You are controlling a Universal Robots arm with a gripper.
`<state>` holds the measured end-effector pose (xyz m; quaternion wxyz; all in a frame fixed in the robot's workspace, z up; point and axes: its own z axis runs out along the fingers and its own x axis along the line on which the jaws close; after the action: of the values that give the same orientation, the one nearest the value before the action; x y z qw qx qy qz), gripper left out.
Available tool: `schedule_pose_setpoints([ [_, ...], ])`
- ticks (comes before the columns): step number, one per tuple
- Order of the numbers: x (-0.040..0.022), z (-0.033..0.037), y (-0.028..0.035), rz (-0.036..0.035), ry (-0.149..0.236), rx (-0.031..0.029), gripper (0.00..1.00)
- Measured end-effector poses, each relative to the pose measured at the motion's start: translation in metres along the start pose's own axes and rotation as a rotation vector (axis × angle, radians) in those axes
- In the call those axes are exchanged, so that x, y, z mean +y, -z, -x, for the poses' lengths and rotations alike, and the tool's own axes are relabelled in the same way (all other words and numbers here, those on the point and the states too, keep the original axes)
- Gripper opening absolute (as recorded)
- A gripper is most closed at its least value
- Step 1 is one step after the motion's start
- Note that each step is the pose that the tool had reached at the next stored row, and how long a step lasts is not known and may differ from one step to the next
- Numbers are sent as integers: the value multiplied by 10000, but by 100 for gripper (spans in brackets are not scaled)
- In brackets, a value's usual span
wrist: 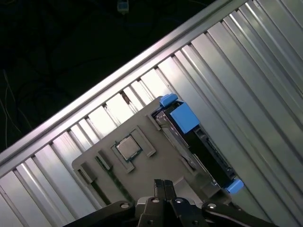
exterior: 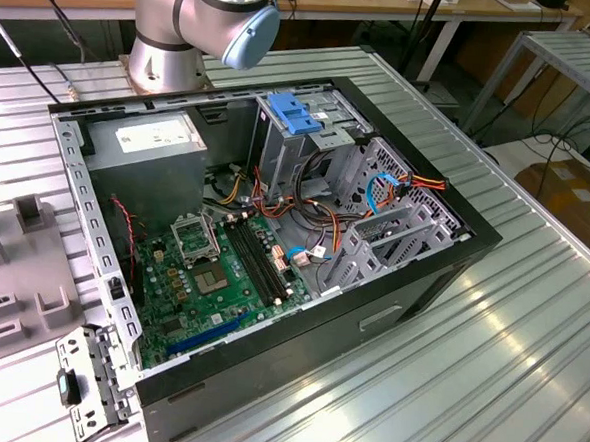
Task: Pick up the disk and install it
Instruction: 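Pick up the disk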
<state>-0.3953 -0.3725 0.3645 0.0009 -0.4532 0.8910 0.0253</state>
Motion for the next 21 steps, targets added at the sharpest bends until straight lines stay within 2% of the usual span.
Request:
schedule_pose_setpoints([
  [10,0,0,0,22,909,40,11],
  [21,0,0,0,43,1742,77,11],
])
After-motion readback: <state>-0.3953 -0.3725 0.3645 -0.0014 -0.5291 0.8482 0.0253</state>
